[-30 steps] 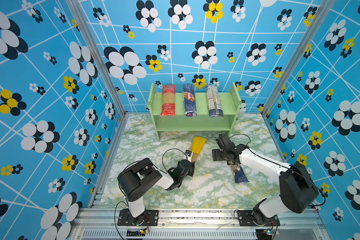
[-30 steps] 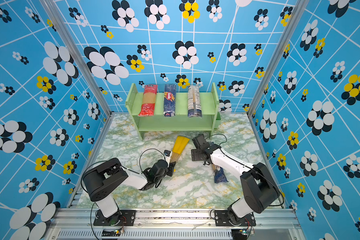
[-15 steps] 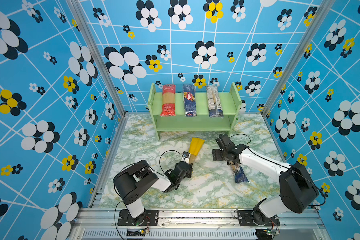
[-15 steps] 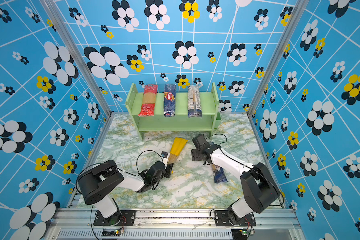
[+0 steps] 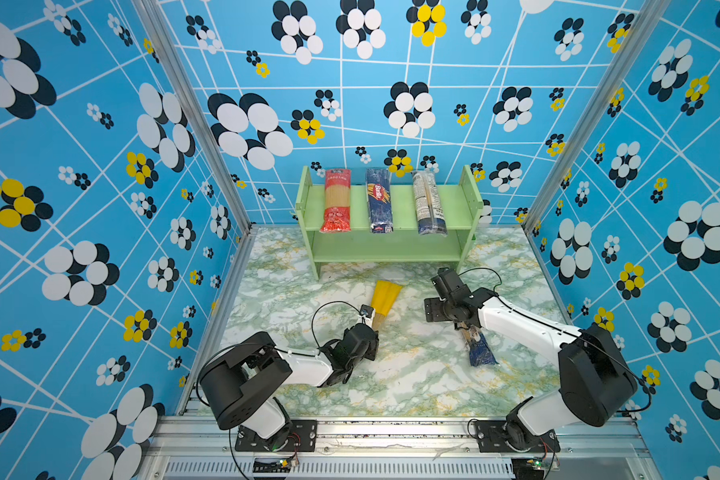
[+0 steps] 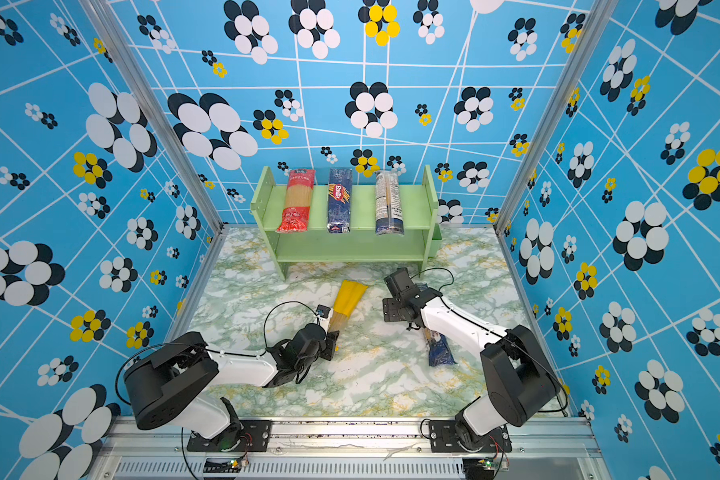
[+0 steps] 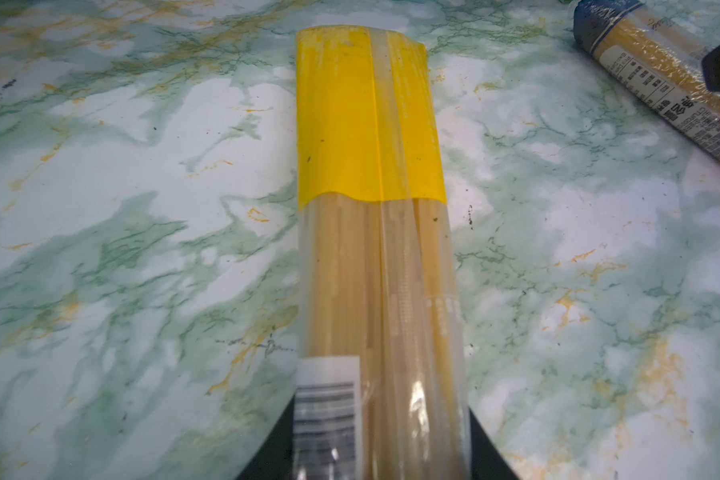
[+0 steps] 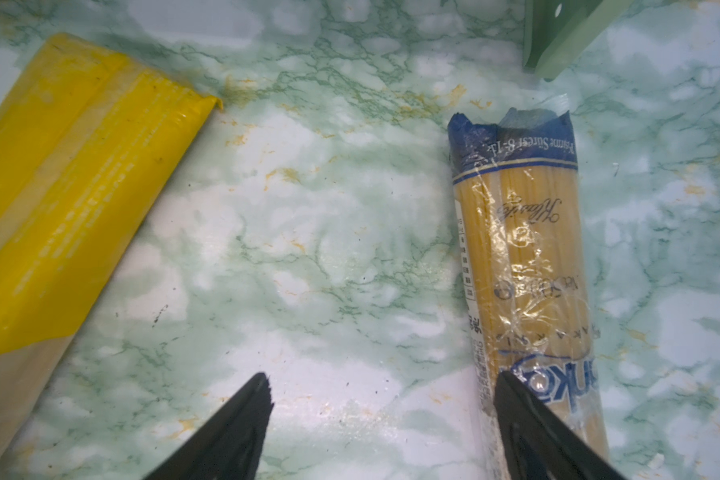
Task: Place and organize the pasta boxes and bags onto the shelf
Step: 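Lift the yellow-banded bag with the left gripper and draw it toward the robot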
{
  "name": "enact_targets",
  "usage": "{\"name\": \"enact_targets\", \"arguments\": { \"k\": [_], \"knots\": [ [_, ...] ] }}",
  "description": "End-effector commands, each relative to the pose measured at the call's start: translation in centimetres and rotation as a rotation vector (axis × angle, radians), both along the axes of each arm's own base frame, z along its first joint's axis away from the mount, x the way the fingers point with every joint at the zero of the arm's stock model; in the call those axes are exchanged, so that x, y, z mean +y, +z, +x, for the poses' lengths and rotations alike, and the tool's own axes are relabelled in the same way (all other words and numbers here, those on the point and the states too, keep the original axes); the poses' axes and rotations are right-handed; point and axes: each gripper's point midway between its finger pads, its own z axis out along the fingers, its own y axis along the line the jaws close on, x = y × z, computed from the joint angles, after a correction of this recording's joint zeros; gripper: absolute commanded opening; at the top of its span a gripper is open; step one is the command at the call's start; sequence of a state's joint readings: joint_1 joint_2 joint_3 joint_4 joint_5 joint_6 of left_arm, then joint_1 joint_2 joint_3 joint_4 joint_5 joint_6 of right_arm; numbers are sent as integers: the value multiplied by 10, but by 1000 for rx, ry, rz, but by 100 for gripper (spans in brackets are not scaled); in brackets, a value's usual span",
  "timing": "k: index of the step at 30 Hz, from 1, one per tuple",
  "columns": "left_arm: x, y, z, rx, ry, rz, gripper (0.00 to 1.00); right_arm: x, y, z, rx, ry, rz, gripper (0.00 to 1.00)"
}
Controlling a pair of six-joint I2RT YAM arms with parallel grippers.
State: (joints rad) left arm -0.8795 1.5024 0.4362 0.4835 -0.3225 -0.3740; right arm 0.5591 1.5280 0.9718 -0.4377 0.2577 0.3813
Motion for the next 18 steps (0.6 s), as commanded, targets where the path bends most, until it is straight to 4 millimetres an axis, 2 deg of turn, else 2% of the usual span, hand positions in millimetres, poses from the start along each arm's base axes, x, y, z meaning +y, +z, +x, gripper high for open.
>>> {"name": "enact_targets", "arguments": {
  "k": [1,6,18],
  "knots": [
    [5,40,13,-98,54,-40,0,-5,0,4,-2,-18,-19,86],
    [20,61,14,-129,109,-25,0,-3,-2,6,1,-18,-17,86],
    [39,100,2,-170,134,-121,0,-3,-5,5,7,-21,-18,86]
  ]
}}
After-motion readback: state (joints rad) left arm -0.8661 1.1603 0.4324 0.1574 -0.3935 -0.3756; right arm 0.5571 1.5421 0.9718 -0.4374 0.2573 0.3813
